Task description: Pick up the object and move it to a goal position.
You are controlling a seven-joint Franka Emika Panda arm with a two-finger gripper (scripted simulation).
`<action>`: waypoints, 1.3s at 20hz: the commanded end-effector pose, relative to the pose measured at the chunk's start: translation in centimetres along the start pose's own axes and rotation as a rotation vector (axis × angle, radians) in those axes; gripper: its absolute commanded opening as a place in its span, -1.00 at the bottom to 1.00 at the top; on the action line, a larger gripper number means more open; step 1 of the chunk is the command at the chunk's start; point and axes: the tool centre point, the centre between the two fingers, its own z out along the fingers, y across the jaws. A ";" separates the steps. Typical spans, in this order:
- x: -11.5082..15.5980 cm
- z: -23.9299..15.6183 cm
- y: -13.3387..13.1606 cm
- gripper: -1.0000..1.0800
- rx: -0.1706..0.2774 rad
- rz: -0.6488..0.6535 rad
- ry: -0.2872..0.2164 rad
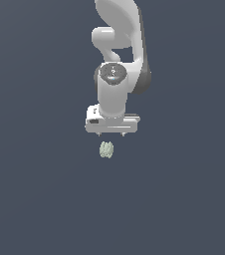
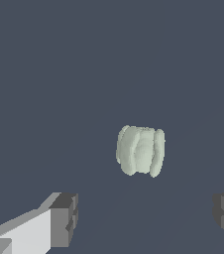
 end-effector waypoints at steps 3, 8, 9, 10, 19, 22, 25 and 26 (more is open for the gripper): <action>0.0 -0.1 0.1 0.92 0.001 0.006 0.002; 0.2 -0.6 0.7 0.92 0.015 0.056 0.024; 0.3 -0.7 0.7 0.92 0.016 0.062 0.026; 0.3 -0.8 0.8 0.92 0.017 0.066 0.028; 0.5 0.6 1.0 0.92 0.020 0.071 0.031; 0.8 2.1 1.3 0.92 0.022 0.078 0.036; 1.0 3.9 1.7 0.92 0.025 0.087 0.042; 1.0 4.4 1.8 0.92 0.026 0.090 0.044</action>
